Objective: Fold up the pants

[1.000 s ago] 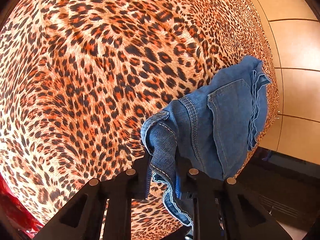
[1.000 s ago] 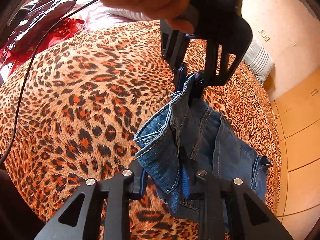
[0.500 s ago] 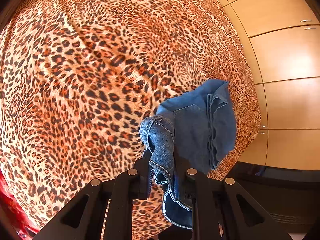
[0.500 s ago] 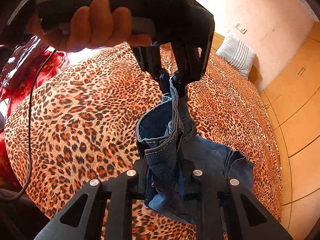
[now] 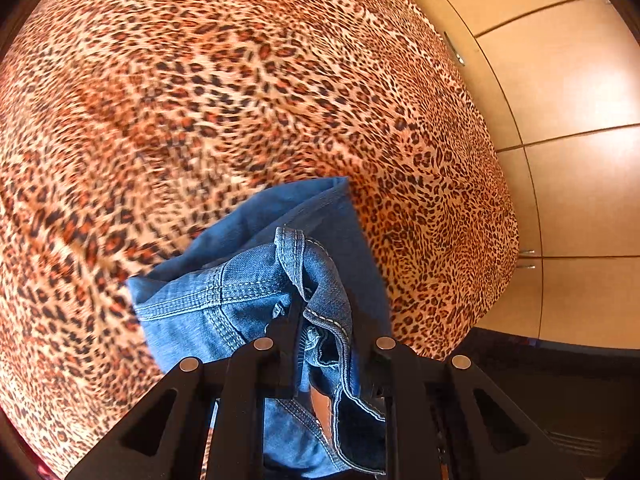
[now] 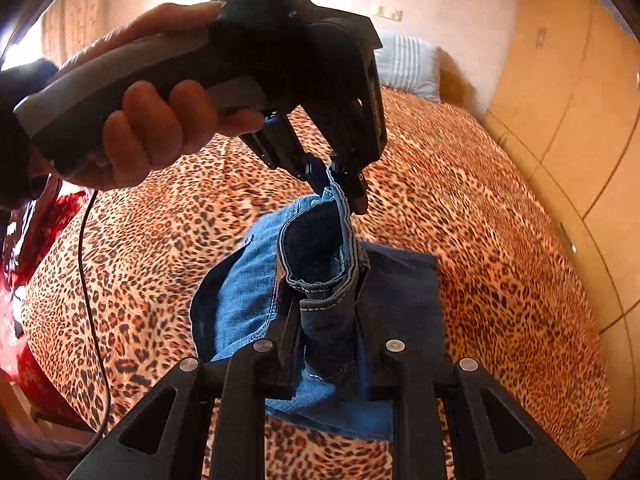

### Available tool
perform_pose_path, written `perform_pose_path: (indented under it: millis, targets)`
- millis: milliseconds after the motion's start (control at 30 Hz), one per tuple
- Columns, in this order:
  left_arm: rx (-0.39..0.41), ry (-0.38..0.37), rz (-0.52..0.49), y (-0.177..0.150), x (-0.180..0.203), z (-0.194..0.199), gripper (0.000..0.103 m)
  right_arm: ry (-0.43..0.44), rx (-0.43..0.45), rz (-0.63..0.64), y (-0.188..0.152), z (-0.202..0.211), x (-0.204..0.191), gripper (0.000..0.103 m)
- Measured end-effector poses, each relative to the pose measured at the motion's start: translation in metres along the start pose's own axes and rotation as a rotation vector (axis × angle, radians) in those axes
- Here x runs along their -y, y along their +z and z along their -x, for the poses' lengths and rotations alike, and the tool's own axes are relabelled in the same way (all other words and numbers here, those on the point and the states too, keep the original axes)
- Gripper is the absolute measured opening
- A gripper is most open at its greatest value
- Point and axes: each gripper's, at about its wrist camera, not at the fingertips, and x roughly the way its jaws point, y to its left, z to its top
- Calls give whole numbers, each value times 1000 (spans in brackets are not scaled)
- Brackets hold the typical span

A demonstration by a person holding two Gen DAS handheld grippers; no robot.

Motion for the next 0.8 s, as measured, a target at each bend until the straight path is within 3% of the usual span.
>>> perform_pose_path:
  millis: [67, 200, 300, 400, 500, 567, 667, 700, 800]
  targets:
    - [-36, 50, -17, 15, 30, -38, 16, 32, -42, -95, -12, -12, 38, 20]
    - [-125, 220, -33, 33, 63, -109, 21, 133, -159, -298, -45, -46, 99, 20]
    - [-160, 278, -27, 42, 77, -129, 29, 206, -222, -413, -67, -66, 127, 24]
    - [-139, 245, -41, 49, 89, -116, 37, 302, -235, -491, -76, -70, 145, 30]
    - [-51, 192, -47, 47, 93, -70, 46, 373, -249, -497, -78, -63, 157, 31]
    - [43, 141, -18, 39, 82, -32, 70, 400, -237, -491, -79, -51, 169, 31]
    - [206, 134, 70, 12, 42, 15, 81, 420, -167, -526, -69, -31, 192, 34]
    - [234, 139, 119, 1, 24, 21, 81, 419, -144, -542, -62, -30, 201, 43]
    - [230, 72, 314, -34, -34, 9, 80, 456, -121, -590, -32, -50, 217, 59]
